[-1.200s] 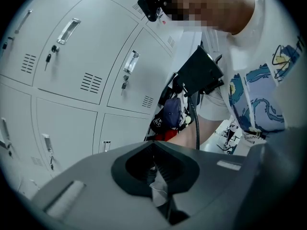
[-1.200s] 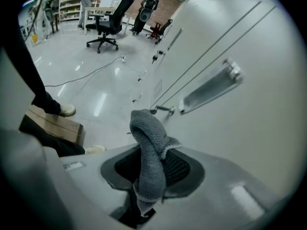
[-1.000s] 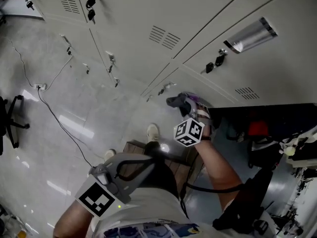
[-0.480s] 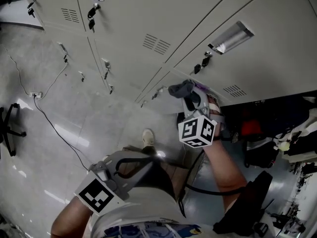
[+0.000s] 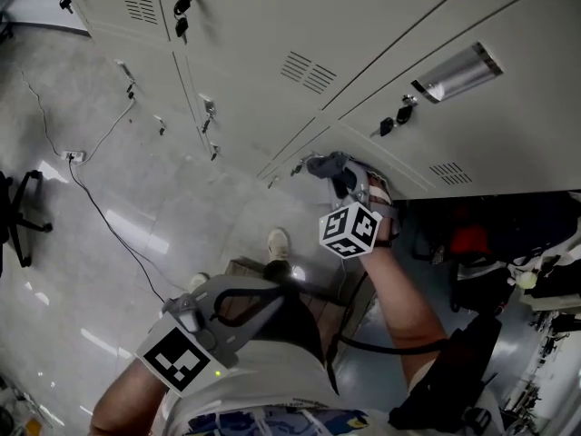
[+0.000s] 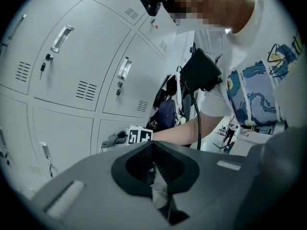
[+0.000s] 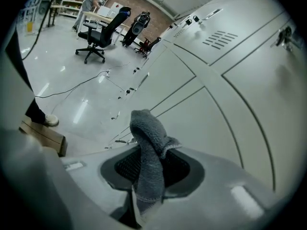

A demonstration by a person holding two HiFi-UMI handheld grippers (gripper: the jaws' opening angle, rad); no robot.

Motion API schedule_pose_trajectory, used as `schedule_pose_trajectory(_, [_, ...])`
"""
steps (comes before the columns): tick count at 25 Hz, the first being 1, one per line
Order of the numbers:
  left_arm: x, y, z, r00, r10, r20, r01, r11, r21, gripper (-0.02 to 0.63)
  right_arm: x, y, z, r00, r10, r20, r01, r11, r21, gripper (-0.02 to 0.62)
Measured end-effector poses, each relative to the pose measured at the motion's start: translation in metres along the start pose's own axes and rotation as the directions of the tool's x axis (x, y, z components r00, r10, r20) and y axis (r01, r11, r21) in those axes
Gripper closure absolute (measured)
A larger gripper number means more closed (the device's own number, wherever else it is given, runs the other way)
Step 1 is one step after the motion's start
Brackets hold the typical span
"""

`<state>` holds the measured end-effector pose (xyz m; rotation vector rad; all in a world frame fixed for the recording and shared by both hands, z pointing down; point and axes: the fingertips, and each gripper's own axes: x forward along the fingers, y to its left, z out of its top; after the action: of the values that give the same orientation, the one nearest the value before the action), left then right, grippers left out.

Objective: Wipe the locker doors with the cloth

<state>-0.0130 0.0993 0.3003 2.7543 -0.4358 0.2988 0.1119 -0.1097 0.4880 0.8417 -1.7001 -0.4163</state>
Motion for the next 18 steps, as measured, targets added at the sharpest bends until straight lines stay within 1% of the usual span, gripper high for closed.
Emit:
schedule_pose_trajectory(7, [0.001, 0.006, -0.01, 1.0, 0.017, -0.02, -0.018, 1.0, -0.025, 0.604, 0.041, 0.039, -0.019, 0.998, 0.064, -0.02, -0.064, 0.998, 0.008, 0.482])
schedule_pose_trajectory(11, [0.003, 0.009, -0.015, 0.999, 0.031, -0.033, -0.033, 0.999, -0.039, 0.604, 0.068, 0.065, -0.027, 0.995, 0.098, -0.027, -0.098, 0.995, -0.002, 0.483])
schedule_pose_trajectory(18, [0.006, 0.016, -0.026, 0.997, 0.058, -0.047, -0.061, 0.995, -0.074, 0.604, 0.112, 0.107, -0.051, 0.985, 0.158, -0.066, -0.158, 0.987, 0.003, 0.482])
